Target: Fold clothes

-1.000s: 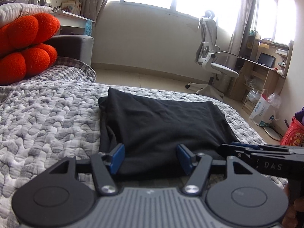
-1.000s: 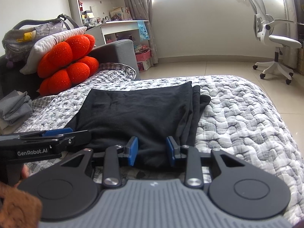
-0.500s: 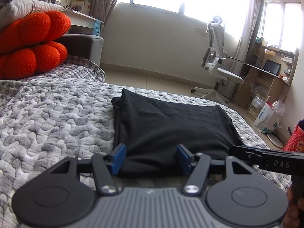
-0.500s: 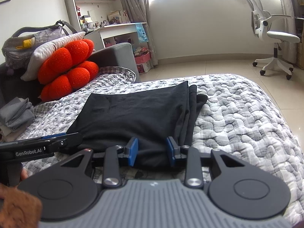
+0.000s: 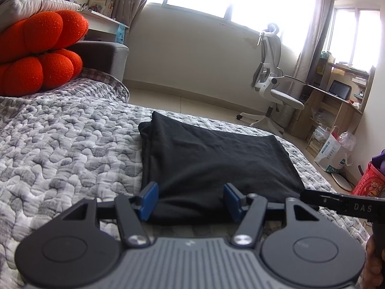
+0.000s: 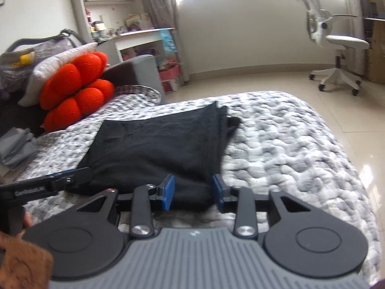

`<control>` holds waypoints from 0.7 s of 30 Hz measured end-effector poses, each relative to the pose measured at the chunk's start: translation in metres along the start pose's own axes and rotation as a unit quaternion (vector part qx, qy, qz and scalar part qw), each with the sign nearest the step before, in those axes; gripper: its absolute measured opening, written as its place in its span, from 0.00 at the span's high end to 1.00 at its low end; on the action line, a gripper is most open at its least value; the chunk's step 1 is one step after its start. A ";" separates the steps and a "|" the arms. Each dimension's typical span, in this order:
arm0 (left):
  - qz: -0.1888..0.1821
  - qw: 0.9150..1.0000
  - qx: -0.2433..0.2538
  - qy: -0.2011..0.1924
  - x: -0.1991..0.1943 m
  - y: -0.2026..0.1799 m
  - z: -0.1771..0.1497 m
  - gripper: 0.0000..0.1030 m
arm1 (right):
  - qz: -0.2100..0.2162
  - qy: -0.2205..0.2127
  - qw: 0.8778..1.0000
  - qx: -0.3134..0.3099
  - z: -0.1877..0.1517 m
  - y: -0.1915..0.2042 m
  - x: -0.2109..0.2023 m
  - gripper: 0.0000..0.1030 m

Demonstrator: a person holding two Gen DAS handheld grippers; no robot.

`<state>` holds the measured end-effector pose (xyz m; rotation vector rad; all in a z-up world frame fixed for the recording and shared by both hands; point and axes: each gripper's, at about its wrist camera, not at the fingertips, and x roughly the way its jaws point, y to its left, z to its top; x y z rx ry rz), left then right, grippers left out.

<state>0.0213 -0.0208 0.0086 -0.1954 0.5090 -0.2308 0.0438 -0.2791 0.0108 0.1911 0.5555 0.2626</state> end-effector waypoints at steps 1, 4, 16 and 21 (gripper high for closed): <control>-0.001 1.000 -0.002 0.000 0.000 0.000 0.000 0.40 | -0.022 0.000 1.000 0.012 0.000 -0.005 0.000 0.52; -0.008 1.000 -0.010 0.001 -0.001 0.003 0.002 0.39 | 0.006 -0.025 0.998 0.060 0.000 -0.020 -0.010 0.52; -0.005 0.999 -0.035 -0.008 -0.015 0.026 0.016 0.32 | 0.084 -0.002 0.985 0.151 -0.002 -0.034 -0.013 0.49; 0.036 0.999 -0.014 0.011 -0.005 0.024 0.006 0.35 | 0.108 0.011 0.979 0.170 -0.009 -0.032 -0.021 0.48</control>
